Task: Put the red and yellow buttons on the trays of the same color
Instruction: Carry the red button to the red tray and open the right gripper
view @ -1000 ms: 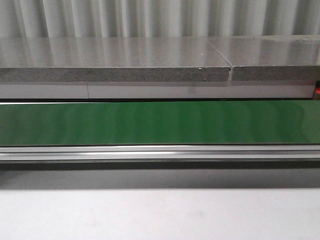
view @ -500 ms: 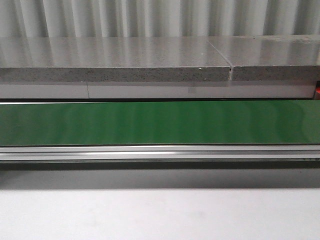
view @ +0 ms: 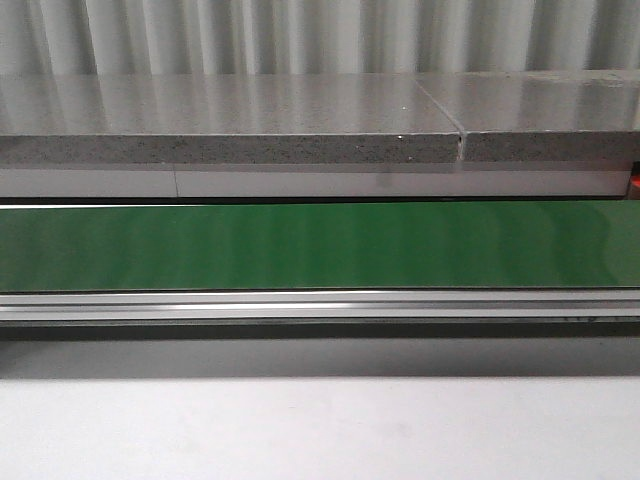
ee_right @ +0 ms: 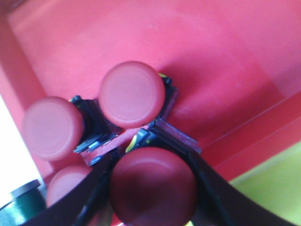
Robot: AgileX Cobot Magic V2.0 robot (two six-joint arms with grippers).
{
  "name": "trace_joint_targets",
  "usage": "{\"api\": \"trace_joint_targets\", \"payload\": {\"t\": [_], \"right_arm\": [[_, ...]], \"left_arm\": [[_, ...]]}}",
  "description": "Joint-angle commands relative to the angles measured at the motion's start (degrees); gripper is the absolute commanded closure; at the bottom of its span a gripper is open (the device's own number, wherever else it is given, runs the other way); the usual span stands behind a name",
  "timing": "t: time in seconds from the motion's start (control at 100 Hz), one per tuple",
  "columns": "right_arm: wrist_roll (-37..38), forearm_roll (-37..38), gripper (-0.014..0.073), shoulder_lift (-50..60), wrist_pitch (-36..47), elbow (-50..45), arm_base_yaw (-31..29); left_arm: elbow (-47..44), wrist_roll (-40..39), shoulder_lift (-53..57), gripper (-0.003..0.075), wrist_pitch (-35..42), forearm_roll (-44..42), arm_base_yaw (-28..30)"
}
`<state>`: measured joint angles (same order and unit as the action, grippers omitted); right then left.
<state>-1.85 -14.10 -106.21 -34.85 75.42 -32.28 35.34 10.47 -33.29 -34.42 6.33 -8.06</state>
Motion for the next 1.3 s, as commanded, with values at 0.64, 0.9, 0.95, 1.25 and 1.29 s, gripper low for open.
{"api": "trace_joint_targets", "payload": {"t": [0.64, 0.9, 0.95, 1.25, 1.29], "right_arm": [[0.04, -0.59, 0.0065, 0.98, 4.09, 1.75, -0.31], [-0.2, 1.16, 0.0148, 7.21, 2.24, 1.7, -0.31], [-0.35, 1.37, 0.0221, 8.72, 1.43, 1.7, -0.31], [-0.48, 1.37, 0.0678, 16.89, -3.45, 1.63, 0.55], [-0.48, 1.37, 0.0681, 17.81, -4.07, 1.63, 1.13]], "left_arm": [[1.54, -0.06, 0.0, 0.0741, 3.84, 0.49, -0.34], [1.54, -0.06, 0.0, 0.0741, 3.84, 0.49, -0.34], [1.54, -0.06, 0.0, 0.0741, 3.84, 0.49, -0.34], [1.54, -0.06, 0.0, 0.0741, 3.84, 0.49, -0.34], [1.54, -0.06, 0.0, 0.0741, 3.84, 0.49, -0.34]]}}
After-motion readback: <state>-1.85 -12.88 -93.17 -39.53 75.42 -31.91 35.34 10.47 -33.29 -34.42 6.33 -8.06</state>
